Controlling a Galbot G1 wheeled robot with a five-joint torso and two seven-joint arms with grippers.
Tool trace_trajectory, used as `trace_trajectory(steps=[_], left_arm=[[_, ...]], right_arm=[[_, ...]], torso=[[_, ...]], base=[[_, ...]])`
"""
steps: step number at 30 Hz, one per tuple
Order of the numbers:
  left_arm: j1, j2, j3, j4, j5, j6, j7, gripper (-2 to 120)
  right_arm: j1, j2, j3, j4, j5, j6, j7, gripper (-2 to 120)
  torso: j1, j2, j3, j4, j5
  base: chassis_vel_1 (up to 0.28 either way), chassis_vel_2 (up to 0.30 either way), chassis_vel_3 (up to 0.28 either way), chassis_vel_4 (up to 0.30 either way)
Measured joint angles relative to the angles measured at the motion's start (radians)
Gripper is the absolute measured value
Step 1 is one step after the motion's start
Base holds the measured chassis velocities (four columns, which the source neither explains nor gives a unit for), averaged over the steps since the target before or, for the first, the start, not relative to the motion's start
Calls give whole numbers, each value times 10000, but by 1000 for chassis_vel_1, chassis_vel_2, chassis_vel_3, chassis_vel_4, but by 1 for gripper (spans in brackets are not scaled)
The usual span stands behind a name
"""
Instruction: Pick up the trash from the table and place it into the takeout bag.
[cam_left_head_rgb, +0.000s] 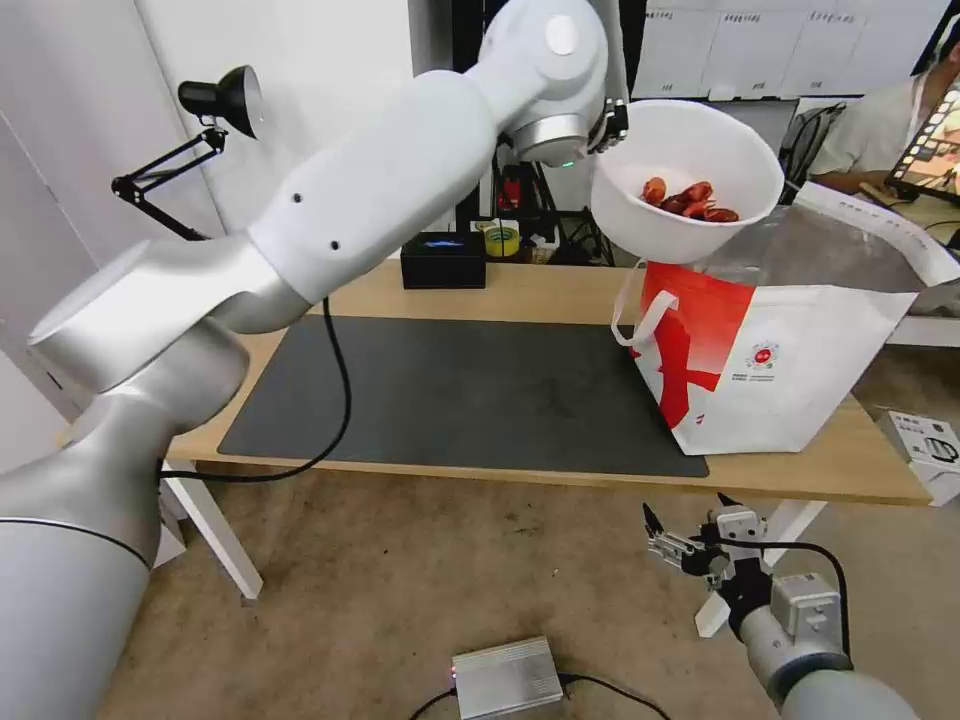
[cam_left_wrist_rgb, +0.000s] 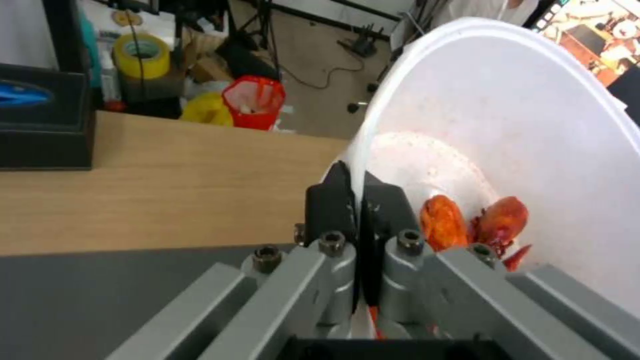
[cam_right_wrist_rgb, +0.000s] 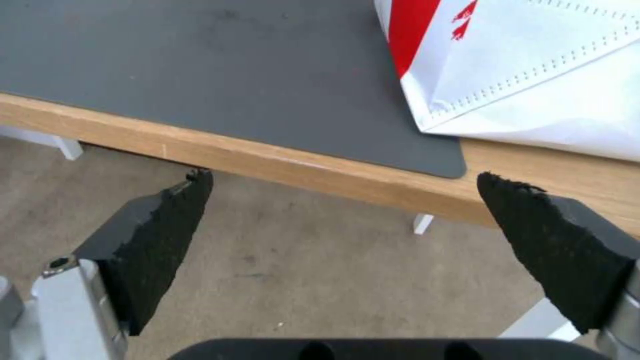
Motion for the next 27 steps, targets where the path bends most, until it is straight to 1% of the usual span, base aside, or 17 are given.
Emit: trace_trajectory(steps=[3,4,8,16,27], left_arm=[[17,-343,-2,288,137,8,90,0],[17,-343,-2,288,137,8,90,0],[64,-726,-35,656,304,10,184,0],[52,-1213,-49,1165,523,13,345,0],[56,-1239,214,1403,864,-41,787,0]], right_arm=[[0,0,-1,0,0,0,0,100],[0,0,-1,0,0,0,0,100],[0,0,-1,0,0,0,0,100],[0,0,-1,0,0,0,0,100],[0,0,0,0,0,0,1,100]], torso=[[0,0,0,-1,1],[0,0,0,-1,1],[0,0,0,-1,0],[0,0,0,-2,0],[0,0,0,0,-2]], base=[[0,0,0,0],[0,0,0,0],[0,0,0,0],[0,0,0,0],[0,0,0,0]])
